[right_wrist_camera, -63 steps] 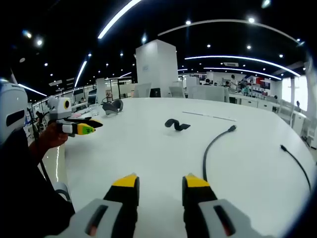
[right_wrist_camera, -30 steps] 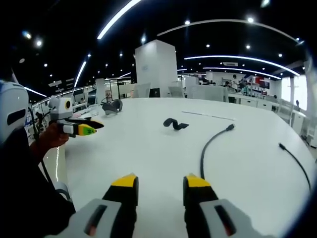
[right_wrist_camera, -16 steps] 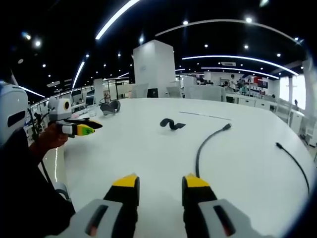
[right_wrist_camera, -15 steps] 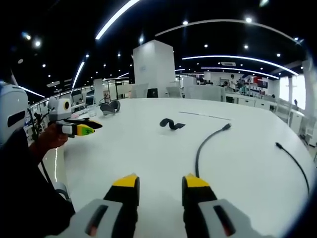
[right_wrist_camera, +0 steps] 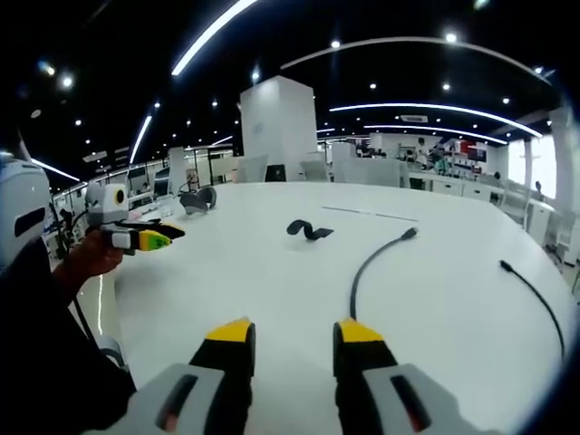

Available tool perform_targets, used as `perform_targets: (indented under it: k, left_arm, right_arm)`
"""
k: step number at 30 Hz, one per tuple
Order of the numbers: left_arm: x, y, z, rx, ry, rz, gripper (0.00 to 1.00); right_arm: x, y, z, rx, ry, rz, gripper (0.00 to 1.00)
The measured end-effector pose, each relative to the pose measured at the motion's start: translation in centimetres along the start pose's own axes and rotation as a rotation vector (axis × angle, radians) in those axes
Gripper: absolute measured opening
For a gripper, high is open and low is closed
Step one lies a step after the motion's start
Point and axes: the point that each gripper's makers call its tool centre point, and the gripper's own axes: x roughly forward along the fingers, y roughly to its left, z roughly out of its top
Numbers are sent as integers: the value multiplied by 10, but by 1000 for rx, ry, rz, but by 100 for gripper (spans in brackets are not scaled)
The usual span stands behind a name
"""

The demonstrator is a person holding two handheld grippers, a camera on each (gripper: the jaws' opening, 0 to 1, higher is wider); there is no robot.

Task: Find the charging cable on the desk, coil it up and secure with Velcro.

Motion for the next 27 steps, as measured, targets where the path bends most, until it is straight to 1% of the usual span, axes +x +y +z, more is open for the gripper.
perform_targets:
  k: [2, 6, 10, 16, 19, 24, 27]
  left_arm:
    - [2, -1, -1, 3, 5, -1, 33]
    - [5, -2, -1, -8, 3, -2, 33]
    - [12, -4, 4, -21, -18, -8, 33]
    - [27, -9, 3, -40, -9, -28, 33]
    - [32, -15, 5, -16, 1, -37, 33]
    - [44, -24, 12, 6, -2, -65, 32]
    - [56, -30, 15, 23, 2, -83, 32]
  right_arm:
    - [-2, -2, 0, -2, 0, -6, 33]
    - [-5, -9, 2, -1, -5, -25, 34]
    - [-8, -18, 1, 0, -7, -48, 33]
    - [-17, -40, -1, 13, -6, -94, 34]
    - [-21, -47, -2, 12, -2, -116, 34]
    - [-28, -60, 0, 18, -5, -144, 34]
    - [-32, -71, 1, 30, -10, -171, 34]
